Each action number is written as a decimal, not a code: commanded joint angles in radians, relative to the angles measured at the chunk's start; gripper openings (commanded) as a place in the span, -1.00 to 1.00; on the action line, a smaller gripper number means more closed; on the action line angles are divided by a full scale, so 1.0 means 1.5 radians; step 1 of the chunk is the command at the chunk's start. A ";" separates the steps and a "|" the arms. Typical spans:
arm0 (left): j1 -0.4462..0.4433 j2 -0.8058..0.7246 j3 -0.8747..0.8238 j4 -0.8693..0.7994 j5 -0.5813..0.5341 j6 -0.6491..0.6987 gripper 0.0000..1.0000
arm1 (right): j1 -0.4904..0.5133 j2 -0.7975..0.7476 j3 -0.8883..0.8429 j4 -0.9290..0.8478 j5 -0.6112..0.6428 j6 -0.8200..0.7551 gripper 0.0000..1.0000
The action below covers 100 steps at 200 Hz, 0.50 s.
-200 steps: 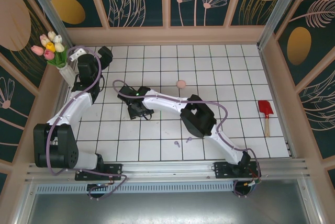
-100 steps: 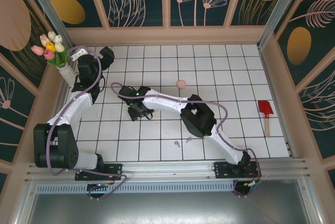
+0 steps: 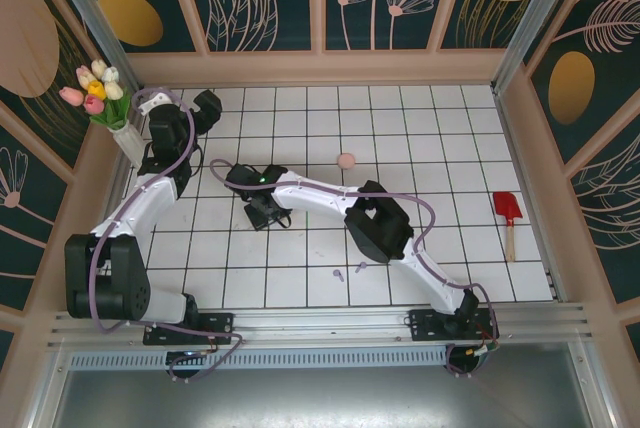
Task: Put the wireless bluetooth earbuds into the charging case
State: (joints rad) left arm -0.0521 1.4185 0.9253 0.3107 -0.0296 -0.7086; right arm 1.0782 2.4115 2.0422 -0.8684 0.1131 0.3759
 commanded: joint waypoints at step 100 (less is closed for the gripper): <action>-0.019 0.083 -0.023 0.109 0.227 -0.050 0.97 | -0.129 -0.253 -0.382 0.133 0.031 0.207 -0.29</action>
State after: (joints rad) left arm -0.0574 1.5127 0.9016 0.4091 0.2382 -0.7532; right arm 0.8928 2.1143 1.5501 -0.6838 0.1211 0.5873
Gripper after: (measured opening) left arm 0.987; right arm 0.485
